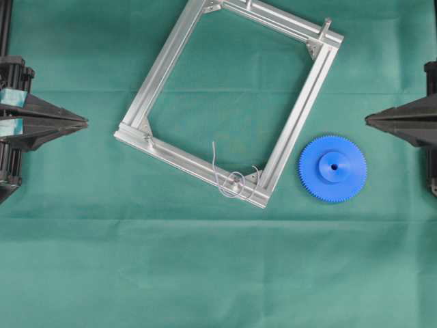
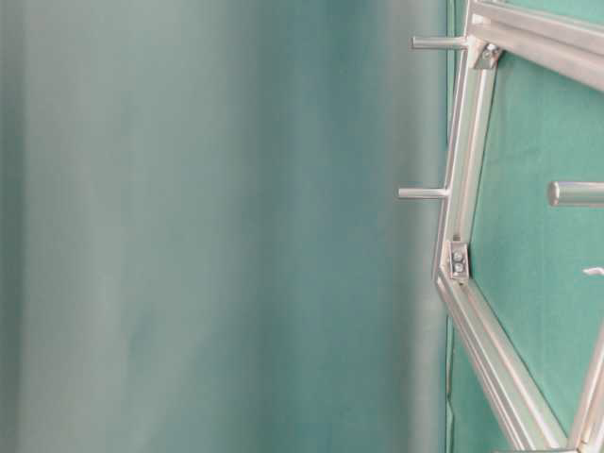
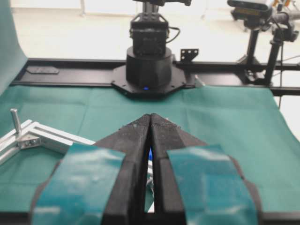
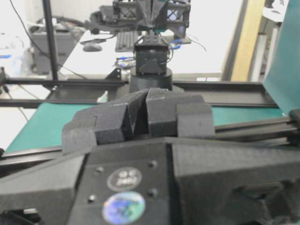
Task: Find the location of the shaft and insert the gear.
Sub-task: 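Move the right gripper toward the blue gear lying on the table, then close the right gripper on the blue gear's hub and lift it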
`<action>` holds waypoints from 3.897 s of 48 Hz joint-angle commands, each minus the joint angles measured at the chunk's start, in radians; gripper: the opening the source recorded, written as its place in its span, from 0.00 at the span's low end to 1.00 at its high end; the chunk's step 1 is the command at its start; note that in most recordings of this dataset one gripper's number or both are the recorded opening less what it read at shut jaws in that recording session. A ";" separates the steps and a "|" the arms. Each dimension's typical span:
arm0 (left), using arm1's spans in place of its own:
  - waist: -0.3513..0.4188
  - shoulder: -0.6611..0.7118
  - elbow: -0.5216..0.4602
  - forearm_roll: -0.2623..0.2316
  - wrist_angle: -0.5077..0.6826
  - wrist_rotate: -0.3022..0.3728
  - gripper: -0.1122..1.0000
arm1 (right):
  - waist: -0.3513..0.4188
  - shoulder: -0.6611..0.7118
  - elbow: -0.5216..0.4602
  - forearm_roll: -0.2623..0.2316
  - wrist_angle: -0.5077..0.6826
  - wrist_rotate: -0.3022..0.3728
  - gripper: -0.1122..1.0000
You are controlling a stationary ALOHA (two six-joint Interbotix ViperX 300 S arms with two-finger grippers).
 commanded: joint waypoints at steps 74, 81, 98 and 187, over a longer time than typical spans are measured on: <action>0.011 0.008 -0.040 -0.014 0.098 0.006 0.11 | 0.003 0.110 -0.173 0.009 0.755 0.112 0.93; 0.015 0.008 -0.040 -0.012 0.098 0.006 0.11 | 0.003 0.170 -0.173 0.008 0.787 0.137 0.93; 0.018 0.008 -0.040 -0.014 0.098 0.006 0.11 | 0.002 0.293 -0.183 0.008 0.865 0.189 0.93; 0.020 0.009 -0.038 -0.014 0.120 0.005 0.11 | -0.014 0.703 -0.149 -0.014 0.660 0.199 0.93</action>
